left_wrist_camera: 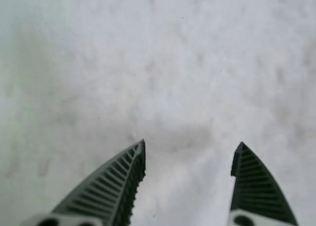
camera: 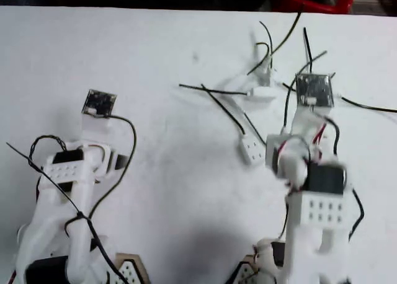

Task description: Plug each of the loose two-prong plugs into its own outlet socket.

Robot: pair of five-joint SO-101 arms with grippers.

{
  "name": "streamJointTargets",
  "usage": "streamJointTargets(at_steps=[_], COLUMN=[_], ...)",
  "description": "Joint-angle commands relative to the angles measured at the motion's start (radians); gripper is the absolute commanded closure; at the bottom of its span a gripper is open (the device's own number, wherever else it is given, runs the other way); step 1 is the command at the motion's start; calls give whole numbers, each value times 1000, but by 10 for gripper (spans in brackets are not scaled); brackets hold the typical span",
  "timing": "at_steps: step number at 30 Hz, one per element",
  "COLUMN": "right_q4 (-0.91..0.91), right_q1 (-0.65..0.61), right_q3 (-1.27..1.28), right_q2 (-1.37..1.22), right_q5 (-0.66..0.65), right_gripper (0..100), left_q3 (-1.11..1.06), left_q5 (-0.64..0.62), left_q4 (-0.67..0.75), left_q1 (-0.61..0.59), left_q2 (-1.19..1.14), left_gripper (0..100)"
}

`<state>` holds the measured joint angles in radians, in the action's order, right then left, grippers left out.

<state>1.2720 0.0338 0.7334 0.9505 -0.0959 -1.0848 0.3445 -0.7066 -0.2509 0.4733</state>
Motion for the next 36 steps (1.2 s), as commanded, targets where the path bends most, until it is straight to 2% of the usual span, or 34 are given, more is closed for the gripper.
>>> streamJointTargets(at_steps=[1, 5, 10, 13, 17, 22, 26, 31, 36], right_q4=[-143, -412, -710, -835, -955, -978, -920, -843, -796], right_q1=[-35, -47, -137, -203, -351, -518, -634, -754, -816], right_q3=[89, 293, 548, 649, 741, 769, 761, 761, 761], right_q2=[186, 361, 536, 607, 650, 651, 657, 657, 657], right_q5=[-18, -37, -72, -71, -71, -71, -71, -71, -74], right_gripper=[981, 981, 981, 981, 981, 981, 981, 981, 981], left_q3=[3, 9, 41, 40, 25, -32, -78, -77, -77], left_q5=[-2, -8, -15, -89, -138, -178, -181, -178, -150], left_q4=[12, 18, 12, 11, -8, -9, -9, -6, 37], left_q1=[-7, -5, -4, -2, 31, 157, 240, 271, 280], left_q2=[38, 38, 81, 193, 407, 607, 668, 684, 684], left_gripper=[722, 722, 722, 719, 718, 717, 717, 717, 717])
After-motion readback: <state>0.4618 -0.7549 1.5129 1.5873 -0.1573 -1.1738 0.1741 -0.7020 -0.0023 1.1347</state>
